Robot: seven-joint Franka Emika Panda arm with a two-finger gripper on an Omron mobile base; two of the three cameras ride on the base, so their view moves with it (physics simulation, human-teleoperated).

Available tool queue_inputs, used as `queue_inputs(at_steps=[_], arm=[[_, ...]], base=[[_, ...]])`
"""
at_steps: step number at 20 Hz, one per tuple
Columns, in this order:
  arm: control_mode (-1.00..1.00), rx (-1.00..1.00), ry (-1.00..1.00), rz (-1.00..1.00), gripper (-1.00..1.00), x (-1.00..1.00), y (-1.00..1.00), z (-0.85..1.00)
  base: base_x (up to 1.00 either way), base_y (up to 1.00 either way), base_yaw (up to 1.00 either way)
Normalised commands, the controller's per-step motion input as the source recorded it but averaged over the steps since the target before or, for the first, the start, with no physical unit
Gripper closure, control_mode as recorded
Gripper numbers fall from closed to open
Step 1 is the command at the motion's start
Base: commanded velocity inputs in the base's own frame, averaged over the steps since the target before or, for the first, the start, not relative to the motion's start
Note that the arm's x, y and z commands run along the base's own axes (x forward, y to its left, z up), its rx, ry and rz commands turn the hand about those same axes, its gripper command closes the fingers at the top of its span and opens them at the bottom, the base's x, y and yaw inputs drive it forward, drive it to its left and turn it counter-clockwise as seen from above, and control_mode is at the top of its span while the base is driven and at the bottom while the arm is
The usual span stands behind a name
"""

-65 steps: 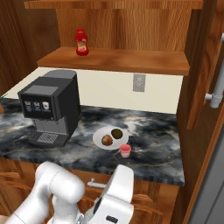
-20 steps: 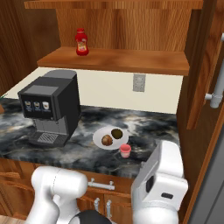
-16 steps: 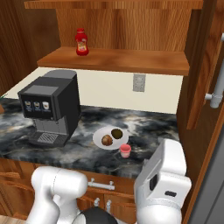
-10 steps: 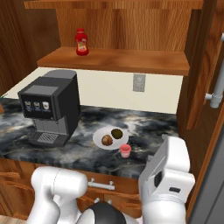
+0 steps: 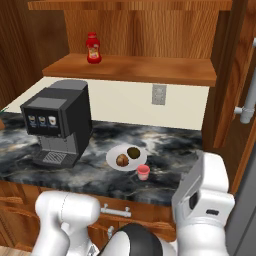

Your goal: Pick the avocado and bread from the counter and place them on the plate. Then pick the jam from the cabinet and place it next to the plate. Lastly close the cabinet door.

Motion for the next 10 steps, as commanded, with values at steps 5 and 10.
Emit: queue_inputs(at_steps=[5, 10], arm=[[-1.0, -0.06, -0.01, 0.0, -1.0, 0.14, -0.2, 0.0], [-1.0, -0.07, -0.02, 0.0, -1.0, 0.14, -0.21, 0.0]], base=[[0.0, 0.0, 0.0], [0.0, 0.0, 0.0]])
